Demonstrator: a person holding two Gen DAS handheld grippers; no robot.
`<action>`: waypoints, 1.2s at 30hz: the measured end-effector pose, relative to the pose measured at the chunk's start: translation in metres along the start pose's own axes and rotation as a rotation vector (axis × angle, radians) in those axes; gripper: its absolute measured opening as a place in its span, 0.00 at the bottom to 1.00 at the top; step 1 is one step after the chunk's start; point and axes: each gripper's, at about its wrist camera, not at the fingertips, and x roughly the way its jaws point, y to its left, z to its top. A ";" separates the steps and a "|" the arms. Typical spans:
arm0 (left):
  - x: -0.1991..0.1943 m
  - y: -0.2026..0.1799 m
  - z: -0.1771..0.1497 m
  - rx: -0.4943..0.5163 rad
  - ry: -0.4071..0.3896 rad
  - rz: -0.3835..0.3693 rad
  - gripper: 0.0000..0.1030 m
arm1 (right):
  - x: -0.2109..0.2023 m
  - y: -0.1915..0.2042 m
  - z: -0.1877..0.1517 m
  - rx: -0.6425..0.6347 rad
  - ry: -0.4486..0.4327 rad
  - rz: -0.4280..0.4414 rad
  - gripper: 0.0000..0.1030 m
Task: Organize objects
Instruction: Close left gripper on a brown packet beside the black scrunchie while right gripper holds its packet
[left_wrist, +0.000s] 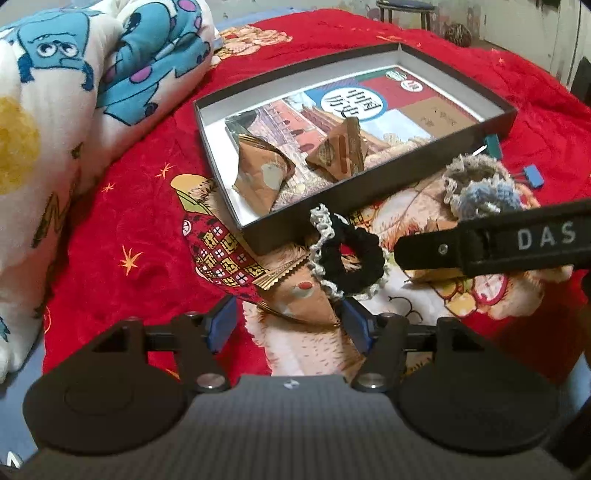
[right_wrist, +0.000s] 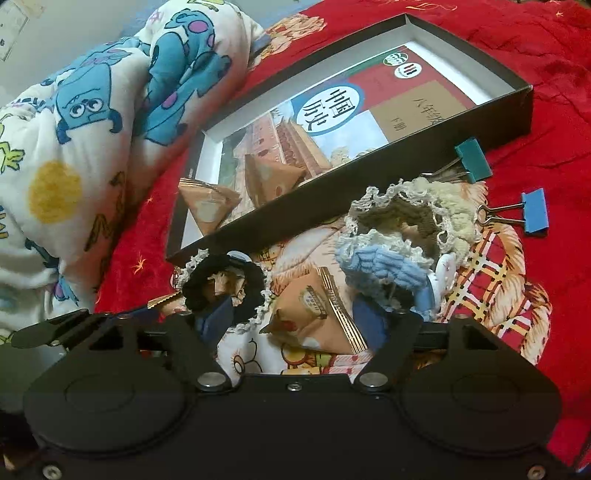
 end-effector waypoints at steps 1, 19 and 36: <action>0.002 0.000 0.000 0.004 0.000 0.005 0.72 | 0.000 0.000 0.000 0.003 0.001 0.001 0.69; 0.000 -0.006 0.003 0.041 -0.026 0.047 0.34 | 0.006 0.010 -0.002 -0.061 0.007 -0.036 0.70; 0.020 -0.012 0.012 0.029 -0.037 0.064 0.33 | 0.002 0.004 0.000 -0.018 -0.049 -0.072 0.43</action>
